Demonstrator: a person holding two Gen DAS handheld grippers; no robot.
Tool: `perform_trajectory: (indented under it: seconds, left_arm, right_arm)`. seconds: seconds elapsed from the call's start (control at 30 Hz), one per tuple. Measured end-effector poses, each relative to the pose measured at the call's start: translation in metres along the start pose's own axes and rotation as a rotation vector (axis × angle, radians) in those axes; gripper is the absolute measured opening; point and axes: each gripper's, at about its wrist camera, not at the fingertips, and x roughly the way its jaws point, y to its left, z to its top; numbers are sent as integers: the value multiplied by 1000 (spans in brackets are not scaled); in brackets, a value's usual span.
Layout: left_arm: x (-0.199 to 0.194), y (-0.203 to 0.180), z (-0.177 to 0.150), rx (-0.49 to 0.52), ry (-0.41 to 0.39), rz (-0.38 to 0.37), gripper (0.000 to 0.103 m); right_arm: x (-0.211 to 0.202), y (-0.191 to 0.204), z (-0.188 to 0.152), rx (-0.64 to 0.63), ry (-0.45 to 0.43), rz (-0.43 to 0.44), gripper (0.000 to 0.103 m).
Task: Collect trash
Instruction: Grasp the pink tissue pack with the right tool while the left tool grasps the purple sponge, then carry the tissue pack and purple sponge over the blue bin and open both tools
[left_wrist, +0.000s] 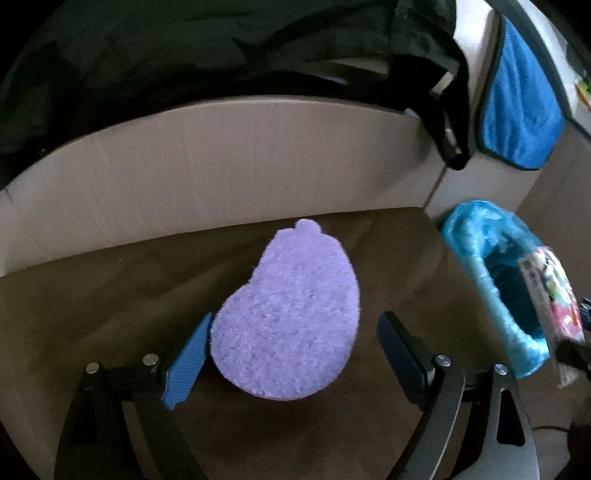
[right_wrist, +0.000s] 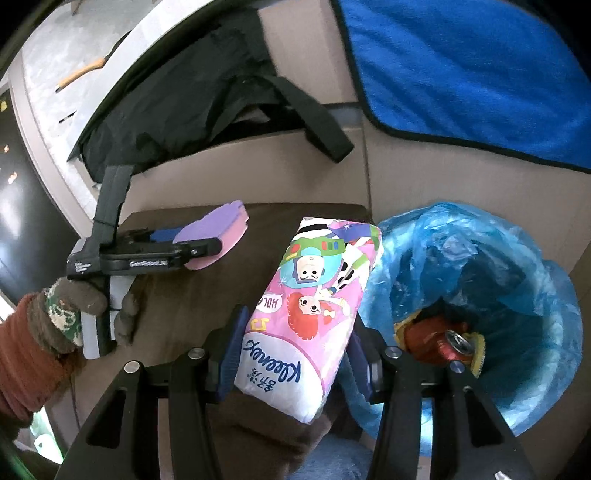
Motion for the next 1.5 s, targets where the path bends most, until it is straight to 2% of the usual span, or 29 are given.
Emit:
perform_trajectory:
  seconds: [0.07, 0.1, 0.33, 0.63, 0.73, 0.83, 0.97, 1.03, 1.27, 1.5]
  left_arm:
    - [0, 5, -1, -30, 5, 7, 83]
    - [0, 8, -1, -55, 15, 0, 74]
    - [-26, 8, -14, -86, -24, 21, 72]
    - [-125, -13, -33, -193, -179, 94, 72]
    - [-163, -28, -34, -206, -262, 96, 72]
    - [-200, -42, -34, -206, -342, 65, 72]
    - [-239, -74, -32, -192, -442, 98, 72]
    - [-249, -85, -32, -192, -467, 97, 72]
    - [-240, -143, -24, -140, -493, 91, 72]
    - [-198, -198, -11, -96, -428, 8, 72]
  right_arm:
    - [1, 4, -1, -11, 7, 3, 47]
    - [2, 4, -2, -15, 9, 2, 47]
    - [-3, 13, -5, -36, 8, -2, 48]
    - [-23, 36, -1, -95, -32, 19, 48]
    - [-37, 42, 6, -119, -66, 26, 48]
    - [-58, 46, 16, -152, -114, 30, 48]
    - [-94, 40, 31, -184, -187, 25, 48]
    - [-110, 31, 36, -183, -213, 20, 48]
    - [-155, -9, 39, -150, -285, -30, 48]
    - [-174, -58, 32, -99, -298, -117, 48]
